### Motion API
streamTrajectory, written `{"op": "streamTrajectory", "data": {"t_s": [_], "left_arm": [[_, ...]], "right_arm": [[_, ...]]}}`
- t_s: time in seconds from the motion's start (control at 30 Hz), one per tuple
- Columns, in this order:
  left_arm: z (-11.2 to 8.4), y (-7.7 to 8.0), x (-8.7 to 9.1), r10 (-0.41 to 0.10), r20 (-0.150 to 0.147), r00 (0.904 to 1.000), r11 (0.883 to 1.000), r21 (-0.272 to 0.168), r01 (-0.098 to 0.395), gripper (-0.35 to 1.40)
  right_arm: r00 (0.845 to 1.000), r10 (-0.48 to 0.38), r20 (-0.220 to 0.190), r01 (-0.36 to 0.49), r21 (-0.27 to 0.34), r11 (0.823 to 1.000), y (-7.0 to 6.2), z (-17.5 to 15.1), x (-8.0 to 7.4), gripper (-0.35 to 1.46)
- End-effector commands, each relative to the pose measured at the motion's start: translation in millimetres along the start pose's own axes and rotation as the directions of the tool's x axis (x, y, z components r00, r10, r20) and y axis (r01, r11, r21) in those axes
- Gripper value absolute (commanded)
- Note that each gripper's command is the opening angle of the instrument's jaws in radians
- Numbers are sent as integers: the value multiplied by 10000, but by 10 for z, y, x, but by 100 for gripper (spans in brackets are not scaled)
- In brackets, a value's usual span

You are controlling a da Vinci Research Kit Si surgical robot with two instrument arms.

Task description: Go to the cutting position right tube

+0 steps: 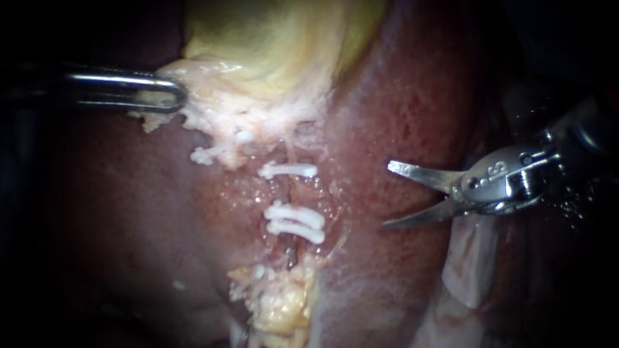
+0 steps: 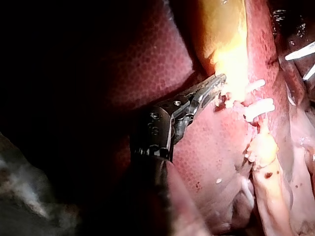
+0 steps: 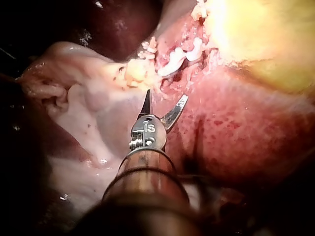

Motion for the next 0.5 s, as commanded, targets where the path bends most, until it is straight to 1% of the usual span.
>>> {"op": "streamTrajectory", "data": {"t_s": [0.03,0.2,0.3,0.43,0.47,0.5], "left_arm": [[1,1,-2,10,-29,10000,10000,34,-10,-35],[3,1,-5,26,-39,10000,10000,61,-26,-35],[3,1,-5,25,-39,10000,10000,60,-24,-35],[3,2,-5,24,-40,10000,10000,64,-24,-35],[3,2,-5,24,-40,10000,10000,65,-24,-35],[3,2,-5,24,-41,10000,10000,65,-24,-35]], "right_arm": [[10000,-1,-13,1,30,10000,0,1,0,145],[9999,4,-120,-1,244,9997,-4,6,2,145],[9997,-9,-254,22,485,9988,-9,17,1,145],[9969,621,-487,-570,1005,9933,-18,43,-4,145],[9943,925,-531,-855,1214,9889,-20,52,-6,145],[9929,1049,-556,-968,1328,9864,-21,58,-8,145]]}}
